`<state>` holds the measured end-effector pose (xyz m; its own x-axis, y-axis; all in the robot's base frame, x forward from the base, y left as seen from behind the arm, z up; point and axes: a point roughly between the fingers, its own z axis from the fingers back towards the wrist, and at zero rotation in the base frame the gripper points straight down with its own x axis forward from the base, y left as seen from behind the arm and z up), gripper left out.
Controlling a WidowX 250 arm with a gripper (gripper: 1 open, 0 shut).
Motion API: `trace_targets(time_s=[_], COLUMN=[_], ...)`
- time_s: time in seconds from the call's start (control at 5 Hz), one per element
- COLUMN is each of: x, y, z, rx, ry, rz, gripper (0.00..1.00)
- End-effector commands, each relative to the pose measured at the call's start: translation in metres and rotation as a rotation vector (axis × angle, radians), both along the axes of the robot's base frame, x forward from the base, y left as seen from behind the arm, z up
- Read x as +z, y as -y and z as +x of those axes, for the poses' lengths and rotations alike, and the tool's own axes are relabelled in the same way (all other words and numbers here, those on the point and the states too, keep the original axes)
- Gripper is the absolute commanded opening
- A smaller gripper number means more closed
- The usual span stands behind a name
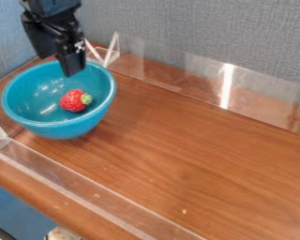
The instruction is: Put the strawberry in the blue bowl
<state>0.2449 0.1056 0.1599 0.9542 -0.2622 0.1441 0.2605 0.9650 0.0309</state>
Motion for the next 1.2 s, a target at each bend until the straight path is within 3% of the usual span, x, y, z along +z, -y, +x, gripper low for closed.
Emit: trace_targets(time_s=[0.0,0.2,0.4,0.6,1.0], x=[0.021,0.029,0.029,0.026,0.021], y=[0.003,0.005,0.012,0.018,0.013], z=[0.000,0.000,-0.001,-0.001,-0.012], rx=[0.018,0.038,0.060,0.081,0.123], ry=[0.048,0.046,0.041,0.034,0.027], rz=[0.024,0.021,0.018,0.025,0.031], gripper=[0.00,1.00,0.00,1.00,1.00])
